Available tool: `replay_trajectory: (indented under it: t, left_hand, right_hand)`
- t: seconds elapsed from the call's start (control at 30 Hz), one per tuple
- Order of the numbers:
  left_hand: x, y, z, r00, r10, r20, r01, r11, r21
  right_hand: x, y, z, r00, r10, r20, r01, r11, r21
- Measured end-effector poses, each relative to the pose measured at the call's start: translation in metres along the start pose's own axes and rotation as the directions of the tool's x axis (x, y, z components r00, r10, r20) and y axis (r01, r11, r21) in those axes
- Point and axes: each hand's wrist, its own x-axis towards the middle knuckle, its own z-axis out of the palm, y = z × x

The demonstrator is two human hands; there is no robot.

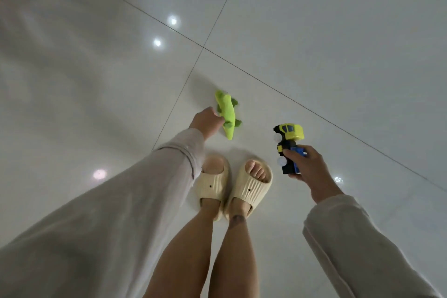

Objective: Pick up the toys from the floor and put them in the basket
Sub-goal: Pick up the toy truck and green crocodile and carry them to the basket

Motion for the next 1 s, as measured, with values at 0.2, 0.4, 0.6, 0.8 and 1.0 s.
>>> replay_trajectory:
  t: [0.2,0.4,0.6,0.8,1.0]
  left_hand:
    - [0.101,-0.006,0.067,0.987,-0.153,-0.045,0.148,0.983,-0.106]
    - [0.083,0.004,0.065,0.996,-0.057,-0.075,0.038,0.973,-0.228]
    - [-0.064,-0.015,-0.009,0.944,0.122,0.306,0.056,0.855,-0.516]
    - [-0.238,-0.058,-0.102,0.962,0.024,0.272,0.061,0.953,-0.298]
    - [-0.389,-0.084,-0.165,0.963,0.196,0.184,-0.138,0.948,-0.288]
  right_hand:
    - [0.065,0.049,0.013,0.999,0.042,-0.009,-0.041,0.994,0.103]
    - [0.057,0.049,0.01,1.0,0.011,-0.008,-0.011,0.999,0.04]
    - [-0.062,0.018,-0.006,1.0,-0.01,-0.005,0.01,0.999,-0.038]
    - [-0.241,-0.003,-0.04,0.998,-0.069,0.008,0.069,0.973,-0.219]
    - [-0.396,-0.014,-0.07,0.992,-0.127,-0.008,0.114,0.917,-0.382]
